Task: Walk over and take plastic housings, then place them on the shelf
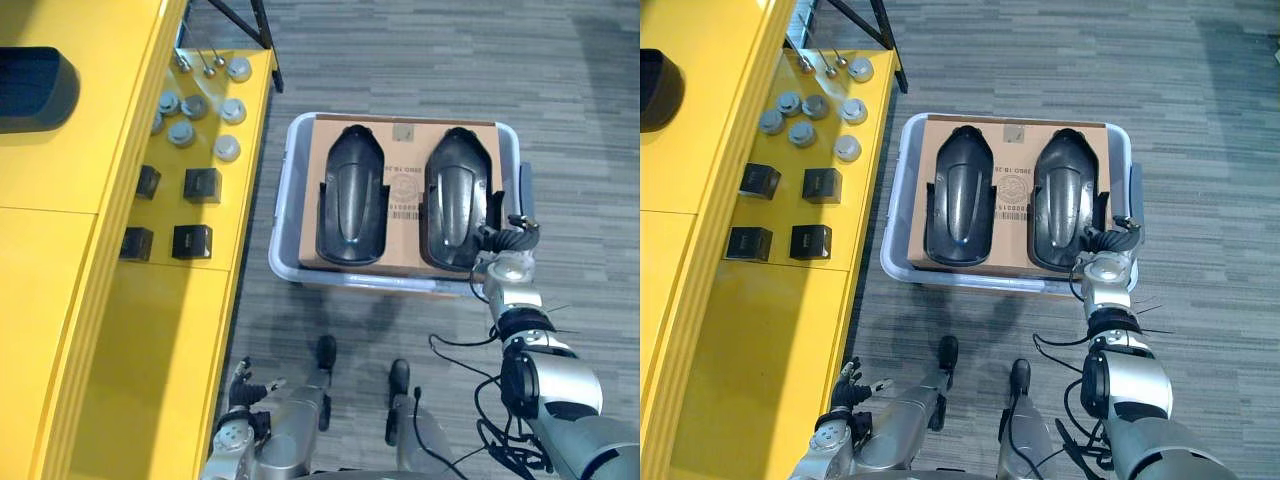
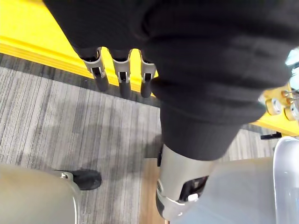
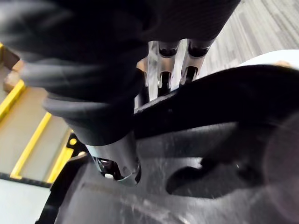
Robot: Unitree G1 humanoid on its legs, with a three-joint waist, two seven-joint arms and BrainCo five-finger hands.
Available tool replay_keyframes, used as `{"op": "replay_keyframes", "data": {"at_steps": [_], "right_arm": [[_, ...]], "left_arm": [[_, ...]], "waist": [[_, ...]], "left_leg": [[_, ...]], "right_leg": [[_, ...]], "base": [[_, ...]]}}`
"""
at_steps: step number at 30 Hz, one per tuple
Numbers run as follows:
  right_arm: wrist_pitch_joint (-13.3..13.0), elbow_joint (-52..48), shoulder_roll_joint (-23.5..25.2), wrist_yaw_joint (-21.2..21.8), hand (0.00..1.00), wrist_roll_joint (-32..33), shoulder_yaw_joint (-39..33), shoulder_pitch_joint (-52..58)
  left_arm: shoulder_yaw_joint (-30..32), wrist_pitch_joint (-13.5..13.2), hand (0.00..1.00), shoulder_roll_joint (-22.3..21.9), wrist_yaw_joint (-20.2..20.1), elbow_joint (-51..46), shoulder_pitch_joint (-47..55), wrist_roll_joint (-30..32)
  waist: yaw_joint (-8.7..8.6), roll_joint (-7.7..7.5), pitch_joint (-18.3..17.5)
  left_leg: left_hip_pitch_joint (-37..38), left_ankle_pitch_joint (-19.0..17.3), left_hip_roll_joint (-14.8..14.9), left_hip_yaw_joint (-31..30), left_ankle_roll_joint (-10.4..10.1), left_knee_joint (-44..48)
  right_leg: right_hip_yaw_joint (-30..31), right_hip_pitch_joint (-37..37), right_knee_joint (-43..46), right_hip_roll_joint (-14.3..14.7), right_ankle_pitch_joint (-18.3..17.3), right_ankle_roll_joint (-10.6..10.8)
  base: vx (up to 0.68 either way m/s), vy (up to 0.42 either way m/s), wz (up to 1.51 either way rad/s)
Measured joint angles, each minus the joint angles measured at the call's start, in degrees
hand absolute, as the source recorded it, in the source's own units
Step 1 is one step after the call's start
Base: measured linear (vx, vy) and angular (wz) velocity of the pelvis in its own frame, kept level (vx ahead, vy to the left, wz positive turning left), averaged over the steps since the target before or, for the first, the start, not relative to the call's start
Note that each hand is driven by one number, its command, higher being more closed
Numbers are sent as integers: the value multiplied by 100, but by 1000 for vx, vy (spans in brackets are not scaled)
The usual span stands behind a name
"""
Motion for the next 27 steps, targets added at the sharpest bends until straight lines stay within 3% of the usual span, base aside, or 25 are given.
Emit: {"op": "replay_keyframes", "data": {"at_steps": [12, 18, 22, 27], "right_arm": [[-15, -6, 16, 119, 100, 283, 60, 21], [-15, -1782, 45, 4, 100, 303, 228, 918], [-73, -2924, 271, 1, 100, 175, 289, 1584], [-90, -3757, 547, 4, 100, -228, 289, 2300]], "left_arm": [[-30, -2, 0, -1, -2, 36, 1, -95], [-27, 4, 0, -2, -12, -234, 52, -137], [14, 6, 0, -2, -28, -872, 202, -135], [30, 3, 0, -13, -26, -2247, 561, -119]], "waist": [[-6, -13, 9], [-29, -38, -21], [-188, -122, -81], [-207, -188, -590]], "left_leg": [[474, 120, 30, 87, -39, -466], [687, 184, 30, 51, -41, -582], [766, 187, 25, -19, -41, -582], [800, 174, 69, -91, -55, -592]], "right_leg": [[117, 222, -63, 22, -13, -35], [98, 410, -83, 21, -16, -30], [22, 522, -95, 16, -30, -10], [-51, 602, -136, 16, -73, 13]], "base": [[23, -18, -5], [21, -34, 3], [1, -40, 8], [-2, -44, 8]]}}
